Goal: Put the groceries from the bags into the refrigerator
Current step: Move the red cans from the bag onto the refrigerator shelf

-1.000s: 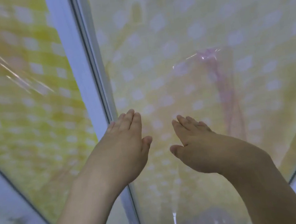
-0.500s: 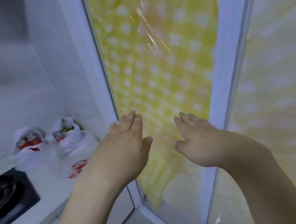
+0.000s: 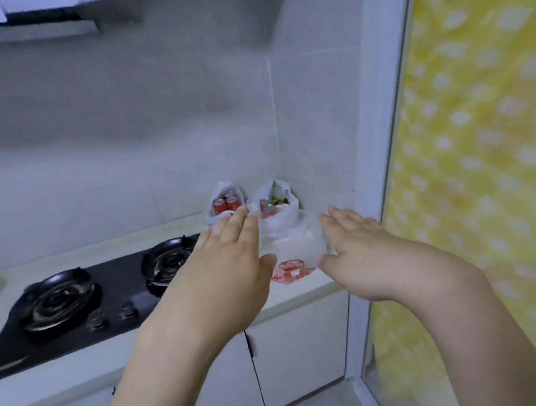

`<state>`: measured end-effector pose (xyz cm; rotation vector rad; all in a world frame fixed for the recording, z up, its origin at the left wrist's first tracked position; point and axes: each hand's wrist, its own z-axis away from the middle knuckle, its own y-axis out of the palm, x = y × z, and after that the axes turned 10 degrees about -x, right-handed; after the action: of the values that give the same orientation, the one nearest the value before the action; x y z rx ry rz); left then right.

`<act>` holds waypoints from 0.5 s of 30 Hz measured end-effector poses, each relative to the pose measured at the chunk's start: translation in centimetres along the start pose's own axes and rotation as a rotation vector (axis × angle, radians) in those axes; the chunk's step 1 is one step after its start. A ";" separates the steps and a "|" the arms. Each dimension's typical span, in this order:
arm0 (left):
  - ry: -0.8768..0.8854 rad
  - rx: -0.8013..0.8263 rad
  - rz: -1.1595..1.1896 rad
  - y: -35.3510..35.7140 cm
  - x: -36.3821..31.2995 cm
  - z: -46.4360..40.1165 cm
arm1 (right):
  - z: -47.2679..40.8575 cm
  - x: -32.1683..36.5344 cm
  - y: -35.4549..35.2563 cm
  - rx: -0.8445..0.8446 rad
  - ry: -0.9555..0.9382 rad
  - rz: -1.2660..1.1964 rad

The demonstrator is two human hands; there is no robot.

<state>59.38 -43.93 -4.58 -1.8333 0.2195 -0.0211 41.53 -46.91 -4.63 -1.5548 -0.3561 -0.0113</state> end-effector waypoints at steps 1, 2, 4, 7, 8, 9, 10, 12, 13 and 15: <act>-0.023 -0.006 -0.014 -0.1 1.3 0.1 | -0.9 1.3 0.2 0.006 -0.033 0.001; -0.046 -0.012 -0.025 -0.2 2.6 0.2 | -1.6 2.4 0.5 0.008 -0.064 0.000; -0.092 -0.022 -0.035 -0.4 4.8 0.3 | -3.0 4.4 1.1 0.012 -0.115 -0.009; -0.140 -0.040 -0.038 -0.6 7.6 0.2 | -4.9 6.7 1.9 0.024 -0.172 -0.005; -0.153 -0.039 -0.042 -0.6 8.3 0.1 | -5.6 7.3 2.1 0.030 -0.185 0.001; -0.164 -0.035 -0.047 -0.6 8.9 0.0 | -6.3 7.8 2.3 0.034 -0.197 0.005; -0.176 -0.032 -0.051 -0.6 9.4 -0.2 | -7.0 8.4 2.4 0.039 -0.206 0.006; -0.194 -0.029 -0.051 -0.3 10.5 -0.8 | -8.3 9.4 2.6 0.050 -0.222 0.003; -0.204 -0.029 -0.046 -0.2 11.0 -1.2 | -9.0 9.8 2.7 0.055 -0.231 0.001; -0.228 -0.030 -0.038 0.2 12.1 -2.1 | -10.5 10.5 2.9 0.070 -0.253 0.004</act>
<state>70.99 -47.93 -5.44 -1.8519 0.0253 0.1646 54.41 -54.79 -4.75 -1.4899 -0.5477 0.2007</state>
